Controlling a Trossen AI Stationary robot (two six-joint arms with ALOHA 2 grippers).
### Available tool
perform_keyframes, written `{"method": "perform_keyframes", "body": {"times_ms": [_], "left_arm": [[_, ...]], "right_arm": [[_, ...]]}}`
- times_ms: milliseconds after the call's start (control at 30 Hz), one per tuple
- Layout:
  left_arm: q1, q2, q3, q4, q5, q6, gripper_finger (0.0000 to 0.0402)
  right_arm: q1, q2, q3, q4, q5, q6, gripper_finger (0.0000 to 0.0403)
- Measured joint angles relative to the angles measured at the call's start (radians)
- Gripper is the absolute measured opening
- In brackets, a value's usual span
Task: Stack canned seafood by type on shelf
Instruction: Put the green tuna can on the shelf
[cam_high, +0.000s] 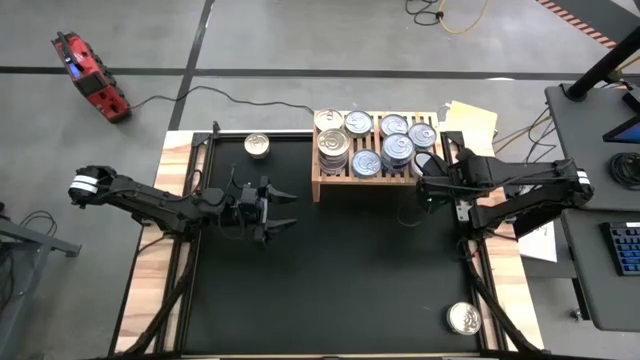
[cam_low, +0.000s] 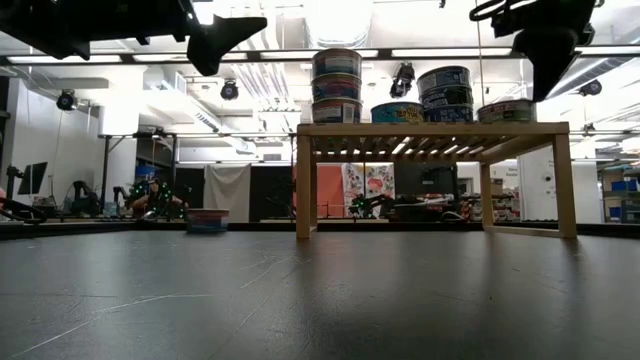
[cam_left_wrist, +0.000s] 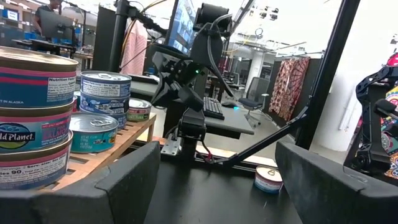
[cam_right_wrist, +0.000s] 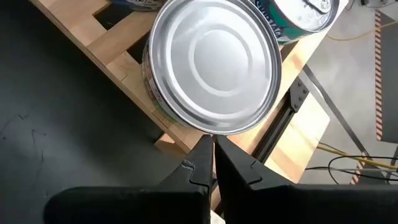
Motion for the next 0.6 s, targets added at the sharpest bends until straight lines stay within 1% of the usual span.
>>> {"method": "perform_keyframes", "body": {"times_ms": [267,367,467,600], "left_arm": [[0.000,0.000,0.000,0.000,0.000,0.000,0.0302],[0.000,0.000,0.000,0.000,0.000,0.000,0.0302],[0.000,0.000,0.000,-0.001,0.000,0.000,0.0302],[0.000,0.000,0.000,-0.025,0.000,0.004,0.0302]], "right_arm": [[-0.006,0.000,0.000,0.022,0.039,-0.007,0.0009],[-0.006,0.000,0.004,0.017,0.034,-0.006,0.0009],[-0.005,0.000,0.034,0.013,0.029,0.009,0.0009],[-0.003,0.003,0.113,0.043,0.030,0.030,0.0009]]}}
